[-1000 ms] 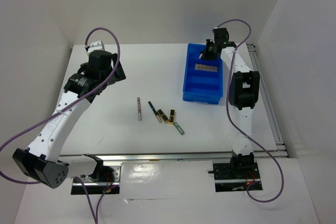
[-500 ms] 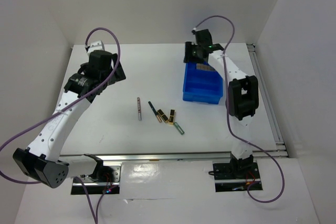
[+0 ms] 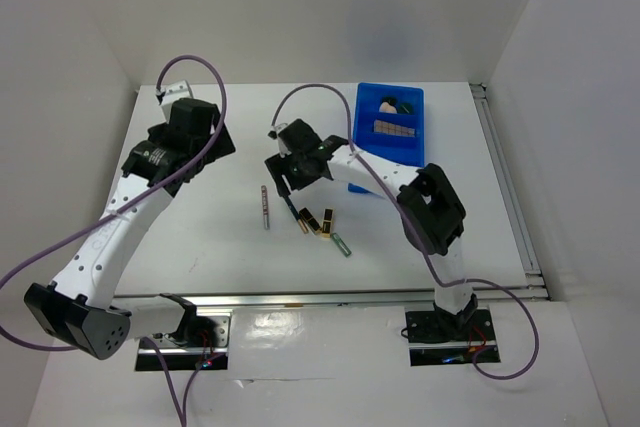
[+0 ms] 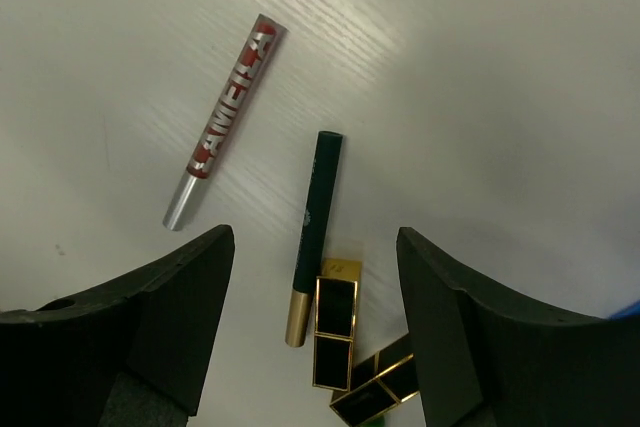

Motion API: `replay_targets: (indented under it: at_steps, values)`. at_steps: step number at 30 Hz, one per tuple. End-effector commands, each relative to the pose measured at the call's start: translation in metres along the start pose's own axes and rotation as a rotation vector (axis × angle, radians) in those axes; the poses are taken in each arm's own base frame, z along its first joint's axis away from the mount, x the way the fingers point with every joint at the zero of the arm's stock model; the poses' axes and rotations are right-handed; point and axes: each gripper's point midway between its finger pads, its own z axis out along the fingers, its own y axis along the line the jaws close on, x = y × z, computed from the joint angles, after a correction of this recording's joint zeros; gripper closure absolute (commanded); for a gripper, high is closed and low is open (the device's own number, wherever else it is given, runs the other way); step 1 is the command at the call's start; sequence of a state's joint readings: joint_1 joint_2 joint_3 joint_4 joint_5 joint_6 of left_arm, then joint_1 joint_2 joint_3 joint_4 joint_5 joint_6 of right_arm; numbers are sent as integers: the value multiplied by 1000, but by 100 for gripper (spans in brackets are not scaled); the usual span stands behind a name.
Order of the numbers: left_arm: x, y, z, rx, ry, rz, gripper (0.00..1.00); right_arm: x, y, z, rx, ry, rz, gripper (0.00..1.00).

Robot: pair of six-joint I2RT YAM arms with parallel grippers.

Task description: Organize the makeup

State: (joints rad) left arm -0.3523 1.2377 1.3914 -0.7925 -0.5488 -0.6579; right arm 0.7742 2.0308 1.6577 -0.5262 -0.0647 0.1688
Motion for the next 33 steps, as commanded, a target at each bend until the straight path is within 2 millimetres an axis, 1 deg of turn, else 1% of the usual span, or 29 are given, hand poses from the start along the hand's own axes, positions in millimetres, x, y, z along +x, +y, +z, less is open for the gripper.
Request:
replay_targets:
  at_steps: [1, 2, 3, 5, 6, 7, 9, 10, 11, 12, 13, 14, 15, 16, 17, 19, 20, 23, 24, 25, 26, 28, 29, 30, 31, 32, 33]
  values:
    - [-9, 7, -10, -5, -45, -42, 1, 8, 5, 19, 34, 33, -61, 26]
    - [-9, 6, -10, -5, -45, -51, 1, 11, 10, 24, 35, 41, -87, 26]
    - [-9, 6, -10, -5, -45, -51, 1, 20, 7, 34, 40, 68, -95, 28]
    - [-9, 6, -10, -5, -45, -51, 1, 21, 16, 40, 37, 71, -127, 29]
    - [-9, 6, -10, -5, -45, -51, 1, 29, 14, 48, 42, 94, -126, 29]
    - [-9, 6, -10, -5, -45, -51, 1, 29, 14, 51, 42, 94, -126, 31]
    - [-3, 9, -9, -15, -31, -41, 1, 37, 11, 59, 56, 116, -118, 33]
    - [-3, 9, -9, -15, -31, -41, 1, 37, 11, 59, 56, 116, -118, 36]
    - [-3, 9, -9, -15, -31, -41, 1, 38, 10, 63, 56, 116, -118, 42]
    - [-3, 9, -9, -15, -31, -41, 1, 36, 11, 64, 54, 104, -118, 47]
    - [-3, 9, -9, -15, -31, -41, 1, 39, 10, 68, 56, 114, -118, 52]
    - [-3, 9, -9, -15, -31, -41, 1, 41, 15, 68, 51, 115, -116, 60]
    - [-3, 9, -9, -15, -31, -41, 1, 38, 17, 66, 41, 113, -115, 72]
    - [-3, 9, -9, -15, -31, -41, 1, 32, 19, 65, 39, 101, -116, 80]
    - [-3, 9, -9, -15, -31, -41, 1, 26, 21, 63, 35, 86, -116, 91]
    - [-5, 7, -9, -10, -37, -46, 1, 15, 24, 61, 30, 62, -116, 99]
    - [-7, 8, -11, -6, -44, -41, 1, 11, 25, 58, 29, 57, -116, 100]
    - [-8, 7, -11, -2, -50, -46, 1, -19, 34, 43, 14, -13, -107, 100]
    - [-8, 7, -11, -2, -50, -37, 1, -32, 36, 35, -12, -41, -88, 100]
    - [-11, 7, -13, 3, -57, -41, 1, -44, 42, 23, -32, -71, -74, 100]
    - [-14, 6, -12, 7, -65, -36, 1, -55, 32, 16, -33, -93, -35, 100]
    - [-15, 6, -15, 12, -71, -41, 1, -73, 31, -1, -72, -134, 2, 100]
    - [-15, 6, -15, 12, -71, -41, 1, -86, 28, -15, -80, -171, 23, 100]
    - [-15, 7, -15, 11, -71, -32, 1, -95, 11, -23, -63, -195, 57, 100]
    - [-18, 6, -17, 16, -78, -36, 1, -102, 2, -32, -54, -215, 86, 100]
    - [-18, 6, -17, 16, -78, -36, 1, -111, -9, -48, -32, -248, 100, 100]
    - [-22, 5, -19, 24, -91, -46, 1, -116, -34, -58, -3, -267, 131, 100]
